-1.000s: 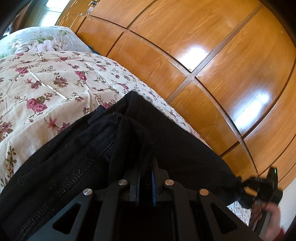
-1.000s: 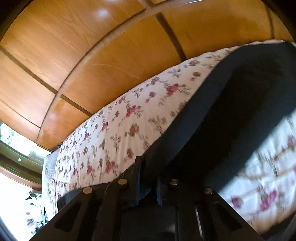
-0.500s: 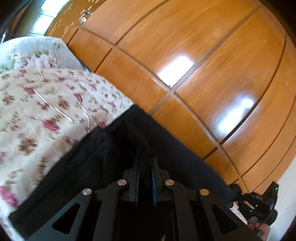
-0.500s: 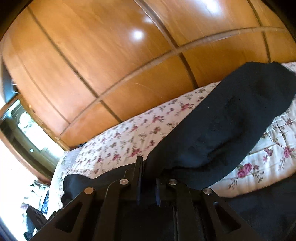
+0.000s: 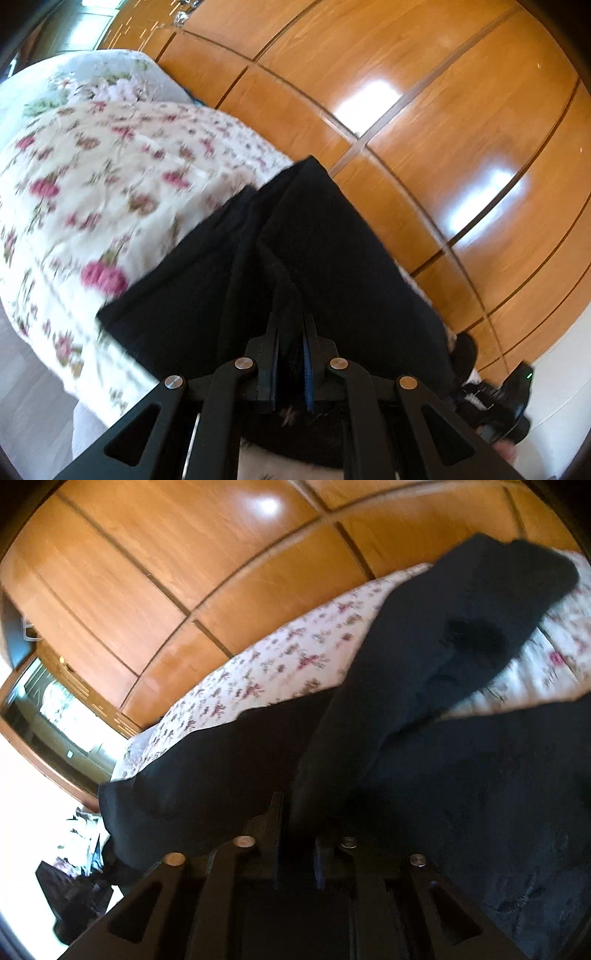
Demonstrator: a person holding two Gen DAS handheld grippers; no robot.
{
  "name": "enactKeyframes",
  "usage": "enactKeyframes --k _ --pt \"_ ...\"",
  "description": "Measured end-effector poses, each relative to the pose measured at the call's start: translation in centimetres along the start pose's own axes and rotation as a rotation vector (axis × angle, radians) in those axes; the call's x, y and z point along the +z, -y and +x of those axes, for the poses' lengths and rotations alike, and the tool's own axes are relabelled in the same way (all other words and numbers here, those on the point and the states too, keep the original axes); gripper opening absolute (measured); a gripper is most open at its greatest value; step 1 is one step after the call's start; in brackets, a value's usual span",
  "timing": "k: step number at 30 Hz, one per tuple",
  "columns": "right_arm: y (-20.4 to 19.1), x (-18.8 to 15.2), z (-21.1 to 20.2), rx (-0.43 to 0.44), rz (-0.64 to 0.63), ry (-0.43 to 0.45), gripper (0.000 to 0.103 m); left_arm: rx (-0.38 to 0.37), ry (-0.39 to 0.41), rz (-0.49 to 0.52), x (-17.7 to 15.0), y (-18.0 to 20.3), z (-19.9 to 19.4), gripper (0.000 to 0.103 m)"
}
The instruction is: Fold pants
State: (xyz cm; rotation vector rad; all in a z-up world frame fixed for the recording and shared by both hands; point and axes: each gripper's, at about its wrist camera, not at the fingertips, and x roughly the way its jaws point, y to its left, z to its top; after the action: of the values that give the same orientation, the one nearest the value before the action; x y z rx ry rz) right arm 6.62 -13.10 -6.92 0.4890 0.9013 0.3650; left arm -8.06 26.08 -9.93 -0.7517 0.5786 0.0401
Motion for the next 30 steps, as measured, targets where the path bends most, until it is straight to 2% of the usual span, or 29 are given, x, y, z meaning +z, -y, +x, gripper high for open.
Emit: enactKeyframes --k 2,3,7,10,14,16,17,18,21,25,27,30 --pt "0.5 0.7 -1.3 -0.02 0.007 0.047 0.055 0.005 -0.014 0.01 -0.5 -0.2 -0.2 0.01" --pt "0.7 1.1 -2.2 -0.046 0.008 0.075 0.058 0.008 -0.02 0.018 -0.9 -0.1 -0.3 0.01" --pt "1.0 3.1 -4.2 -0.106 0.013 0.118 0.058 0.023 -0.025 0.039 -1.2 0.2 -0.4 0.01" --pt "0.6 5.2 -4.0 -0.144 0.011 0.133 0.058 0.017 -0.029 0.008 -1.0 -0.1 -0.3 0.01" --pt "-0.3 7.4 -1.1 -0.209 -0.019 0.063 0.058 0.024 -0.034 0.014 -1.1 0.0 -0.6 0.01" --pt "0.0 7.8 -0.2 -0.242 -0.014 0.039 0.048 0.029 -0.04 0.013 -0.9 0.2 -0.7 0.01" --pt "0.2 8.2 0.2 -0.242 -0.017 0.034 0.022 0.026 -0.044 0.006 -0.7 0.2 -0.6 0.01" --pt "0.5 8.1 0.1 -0.235 -0.021 0.032 0.015 0.016 -0.045 -0.01 -0.3 0.2 -0.7 0.01" --pt "-0.2 8.8 -2.4 -0.19 -0.039 0.103 0.011 -0.028 -0.034 -0.067 1.6 0.3 -1.1 0.009" --pt "-1.7 8.4 -7.1 -0.133 -0.095 0.167 0.011 -0.145 0.047 -0.12 4.8 0.9 -3.0 0.009" --pt "-2.2 7.2 -8.8 -0.102 -0.125 0.163 0.011 -0.188 0.088 -0.127 5.9 0.9 -4.1 0.009" --pt "-2.4 4.3 -9.7 -0.088 -0.16 0.118 0.011 -0.163 0.113 -0.101 6.4 0.3 -5.0 0.009"
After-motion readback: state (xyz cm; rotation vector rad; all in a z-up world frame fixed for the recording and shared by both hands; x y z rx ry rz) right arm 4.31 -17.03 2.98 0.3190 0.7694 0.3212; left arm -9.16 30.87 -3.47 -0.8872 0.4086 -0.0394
